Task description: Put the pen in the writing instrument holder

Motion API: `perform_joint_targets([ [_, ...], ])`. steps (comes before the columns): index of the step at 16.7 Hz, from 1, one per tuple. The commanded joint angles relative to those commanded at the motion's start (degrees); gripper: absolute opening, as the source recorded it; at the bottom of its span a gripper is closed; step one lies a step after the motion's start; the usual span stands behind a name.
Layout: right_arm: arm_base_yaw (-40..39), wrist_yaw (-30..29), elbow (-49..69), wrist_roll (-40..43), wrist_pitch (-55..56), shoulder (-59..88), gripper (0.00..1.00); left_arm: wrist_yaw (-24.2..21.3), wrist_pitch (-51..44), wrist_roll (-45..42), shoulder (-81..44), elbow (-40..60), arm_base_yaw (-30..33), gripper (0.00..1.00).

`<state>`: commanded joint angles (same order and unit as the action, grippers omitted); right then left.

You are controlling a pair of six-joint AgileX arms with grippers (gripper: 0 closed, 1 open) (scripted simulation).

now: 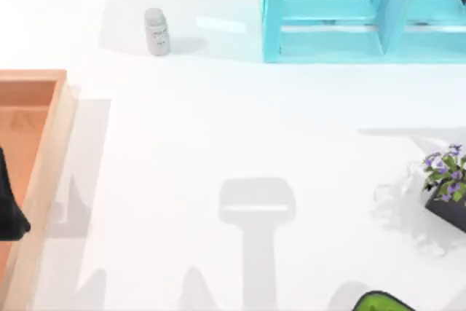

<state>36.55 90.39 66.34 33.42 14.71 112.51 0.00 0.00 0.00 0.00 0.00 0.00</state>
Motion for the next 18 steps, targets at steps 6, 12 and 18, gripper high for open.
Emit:
perform_joint_targets([
  [6, -0.04, 3.58, 0.10, 3.31, -7.15, -2.20, 0.00, 0.00, 0.00, 0.00, 0.00, 0.00, 0.00, 1.00],
  [12, -0.09, 4.25, 0.04, 3.75, -8.31, -2.47, 0.08, 0.00, 0.00, 0.00, 0.00, 0.00, 0.00, 1.00],
  [18, -0.09, 4.25, 0.04, 3.75, -8.31, -2.47, 0.53, 0.00, 0.00, 0.00, 0.00, 0.00, 0.00, 1.00],
])
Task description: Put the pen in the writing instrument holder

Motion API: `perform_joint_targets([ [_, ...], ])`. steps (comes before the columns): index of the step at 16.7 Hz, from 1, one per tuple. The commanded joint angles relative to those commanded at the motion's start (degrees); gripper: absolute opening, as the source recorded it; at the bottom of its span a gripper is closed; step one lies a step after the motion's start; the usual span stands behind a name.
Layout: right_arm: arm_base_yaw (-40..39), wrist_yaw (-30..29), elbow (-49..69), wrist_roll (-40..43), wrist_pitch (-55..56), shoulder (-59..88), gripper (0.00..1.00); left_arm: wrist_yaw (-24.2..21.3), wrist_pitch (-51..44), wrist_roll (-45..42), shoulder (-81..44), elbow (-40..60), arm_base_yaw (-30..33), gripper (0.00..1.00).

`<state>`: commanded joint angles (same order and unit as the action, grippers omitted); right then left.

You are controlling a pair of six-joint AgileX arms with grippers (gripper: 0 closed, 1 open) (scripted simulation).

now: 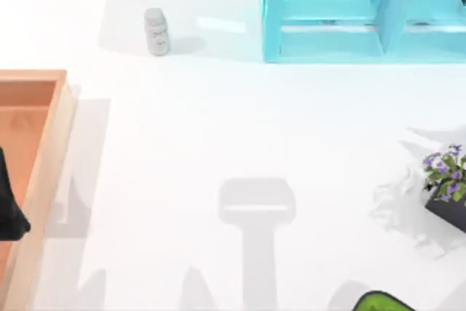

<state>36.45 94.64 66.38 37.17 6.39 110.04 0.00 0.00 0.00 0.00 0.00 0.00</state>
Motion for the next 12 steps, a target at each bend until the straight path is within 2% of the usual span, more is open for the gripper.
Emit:
perform_joint_targets([
  [6, 0.00, 0.00, 0.00, 0.00, 0.00, 0.00, 0.98, 0.00, 0.00, 0.00, 0.00, 0.00, 0.00, 1.00],
  [12, 0.00, 0.00, 0.00, 0.00, 0.00, 0.00, 1.00, 0.00, 0.00, 0.00, 0.00, 0.00, 0.00, 1.00],
])
